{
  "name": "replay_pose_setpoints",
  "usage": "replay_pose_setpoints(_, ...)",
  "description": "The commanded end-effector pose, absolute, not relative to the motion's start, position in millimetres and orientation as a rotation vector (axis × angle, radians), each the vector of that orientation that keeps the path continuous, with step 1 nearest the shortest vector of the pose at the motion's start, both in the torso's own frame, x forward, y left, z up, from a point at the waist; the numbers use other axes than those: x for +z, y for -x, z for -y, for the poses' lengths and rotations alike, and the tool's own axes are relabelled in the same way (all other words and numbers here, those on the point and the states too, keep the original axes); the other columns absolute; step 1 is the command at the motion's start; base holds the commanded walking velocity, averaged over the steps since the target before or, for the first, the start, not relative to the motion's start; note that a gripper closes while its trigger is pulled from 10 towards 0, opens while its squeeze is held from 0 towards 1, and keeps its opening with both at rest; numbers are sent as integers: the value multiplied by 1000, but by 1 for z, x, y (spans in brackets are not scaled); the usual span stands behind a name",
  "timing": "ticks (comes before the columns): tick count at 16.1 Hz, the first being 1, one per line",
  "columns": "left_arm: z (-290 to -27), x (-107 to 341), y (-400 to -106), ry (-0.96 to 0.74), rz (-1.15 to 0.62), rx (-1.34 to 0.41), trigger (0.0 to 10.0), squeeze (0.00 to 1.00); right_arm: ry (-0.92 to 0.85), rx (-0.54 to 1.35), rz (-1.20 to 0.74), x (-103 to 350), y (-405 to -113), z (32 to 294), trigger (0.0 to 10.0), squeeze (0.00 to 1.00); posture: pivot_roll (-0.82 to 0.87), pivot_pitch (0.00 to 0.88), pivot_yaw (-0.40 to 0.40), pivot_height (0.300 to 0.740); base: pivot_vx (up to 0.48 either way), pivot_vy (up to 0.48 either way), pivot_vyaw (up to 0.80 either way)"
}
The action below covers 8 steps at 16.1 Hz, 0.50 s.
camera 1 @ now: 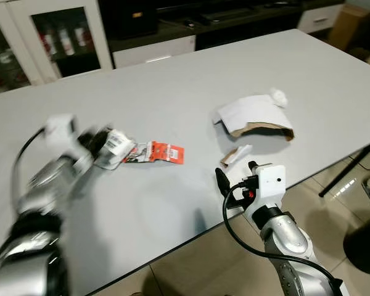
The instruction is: Picking trash to rubbish bin
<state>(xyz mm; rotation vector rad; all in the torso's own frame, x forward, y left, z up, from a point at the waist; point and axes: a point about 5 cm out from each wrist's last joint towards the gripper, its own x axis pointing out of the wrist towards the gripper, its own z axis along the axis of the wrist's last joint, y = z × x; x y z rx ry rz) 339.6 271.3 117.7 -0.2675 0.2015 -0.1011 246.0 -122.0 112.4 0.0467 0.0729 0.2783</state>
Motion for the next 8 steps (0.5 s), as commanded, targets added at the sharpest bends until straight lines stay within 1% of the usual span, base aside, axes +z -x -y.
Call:
replay_pose_setpoints(1,-275,121,-337,312,-208,-81,10000,1000,-36,268,-75,111,-246,123,10000,0,-61,24,47,740,0,0,0)
replay_pose_setpoints(2,-290,130,-323,603,-112,-2,10000,1000,-41,260,-73,111,-246,123,10000,0,-59,25,48,740,0,0,0)
replay_pose_setpoints(3,-293,131,-321,637,-96,10,10000,1000,-40,260,-73,111,-246,123,10000,0,-59,25,48,740,0,0,0)
replay_pose_setpoints(5,-300,133,-313,852,-65,0,10000,1000,-44,264,-80,109,-243,122,10000,0,-54,30,45,740,0,0,0)
replay_pose_setpoints(7,-294,129,-306,956,-125,-46,10000,1000,-44,269,-86,108,-242,122,10000,0,-52,33,41,740,0,0,0)
replay_pose_setpoints(8,-284,121,-303,947,-219,-66,10000,1000,-47,272,-88,108,-242,122,10000,0,-51,36,38,740,0,0,0)
